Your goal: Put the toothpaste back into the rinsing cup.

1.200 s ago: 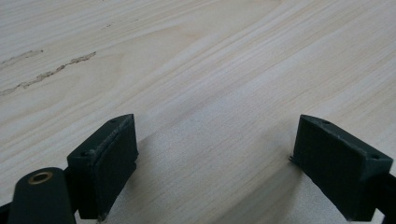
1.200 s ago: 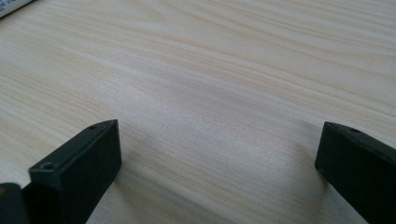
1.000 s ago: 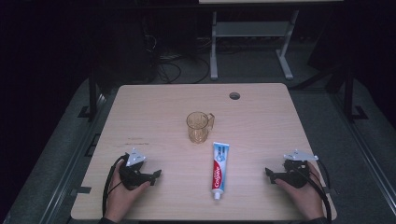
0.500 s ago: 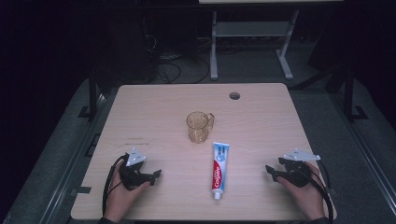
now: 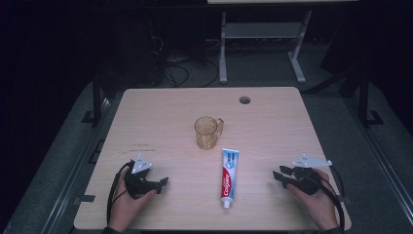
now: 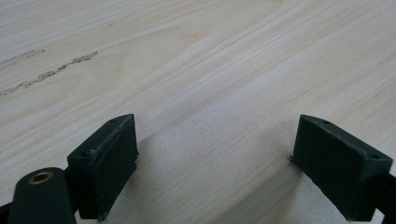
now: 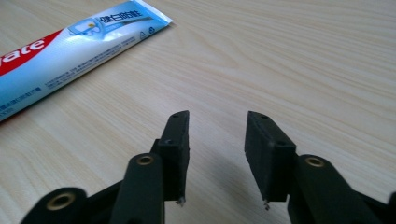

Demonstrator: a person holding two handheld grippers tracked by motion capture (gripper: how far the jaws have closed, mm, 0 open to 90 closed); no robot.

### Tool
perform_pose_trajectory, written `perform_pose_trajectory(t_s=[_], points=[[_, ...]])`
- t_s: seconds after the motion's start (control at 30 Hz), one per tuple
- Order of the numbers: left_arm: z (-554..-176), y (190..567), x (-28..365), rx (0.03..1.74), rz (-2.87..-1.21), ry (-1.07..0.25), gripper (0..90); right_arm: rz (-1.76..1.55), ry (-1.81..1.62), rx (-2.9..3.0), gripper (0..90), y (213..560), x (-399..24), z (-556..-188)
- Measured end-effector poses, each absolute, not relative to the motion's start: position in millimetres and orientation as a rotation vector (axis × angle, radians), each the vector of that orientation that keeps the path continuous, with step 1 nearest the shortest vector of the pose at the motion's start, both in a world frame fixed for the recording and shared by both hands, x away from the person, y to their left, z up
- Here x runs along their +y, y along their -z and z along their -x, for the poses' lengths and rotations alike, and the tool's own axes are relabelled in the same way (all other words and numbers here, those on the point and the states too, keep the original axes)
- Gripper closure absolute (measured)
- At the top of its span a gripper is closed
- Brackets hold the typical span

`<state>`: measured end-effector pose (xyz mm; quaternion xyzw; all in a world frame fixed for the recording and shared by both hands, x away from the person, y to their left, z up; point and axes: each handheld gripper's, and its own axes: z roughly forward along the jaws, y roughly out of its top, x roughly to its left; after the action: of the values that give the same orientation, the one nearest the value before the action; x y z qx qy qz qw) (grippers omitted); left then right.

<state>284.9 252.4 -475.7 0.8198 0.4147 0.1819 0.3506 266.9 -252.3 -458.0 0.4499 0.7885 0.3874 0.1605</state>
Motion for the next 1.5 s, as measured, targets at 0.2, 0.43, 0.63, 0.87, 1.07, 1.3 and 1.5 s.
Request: perform_pose_trajectory(t_s=[0.2, 0.43, 0.63, 0.87, 1.07, 1.3, 1.5], points=[[-284.9, 475.7, 252.4, 1.074, -2.123, -0.471, 12.7, -1.249, -1.159, 2.265, 71.4, 454.5, -248.3, -267.7], [-284.9, 475.7, 252.4, 1.074, -2.123, -0.471, 12.6, -1.226, -1.217, 2.299, 82.8, 451.5, -240.7, -269.9], [-284.9, 475.7, 252.4, 1.074, -2.123, -0.471, 12.6, -1.152, -1.252, 2.350, 89.5, 448.2, -230.0, -269.8], [-284.9, 475.7, 252.4, 1.074, -2.123, -0.471, 12.6, -1.087, -1.301, 2.398, 89.7, 445.0, -217.8, -270.9], [-284.9, 475.7, 252.4, 1.074, -2.122, -0.471, 12.6, -1.069, -1.344, 2.421, 89.7, 442.5, -207.5, -273.2], [-284.9, 475.8, 252.3, 1.075, -2.120, -0.470, 12.6, -1.038, -1.370, 2.460, 89.7, 442.0, -197.6, -274.3], [-284.9, 475.8, 252.3, 1.072, -2.121, -0.470, 12.6, -1.003, -1.377, 2.488, 89.7, 441.1, -185.0, -276.8]])
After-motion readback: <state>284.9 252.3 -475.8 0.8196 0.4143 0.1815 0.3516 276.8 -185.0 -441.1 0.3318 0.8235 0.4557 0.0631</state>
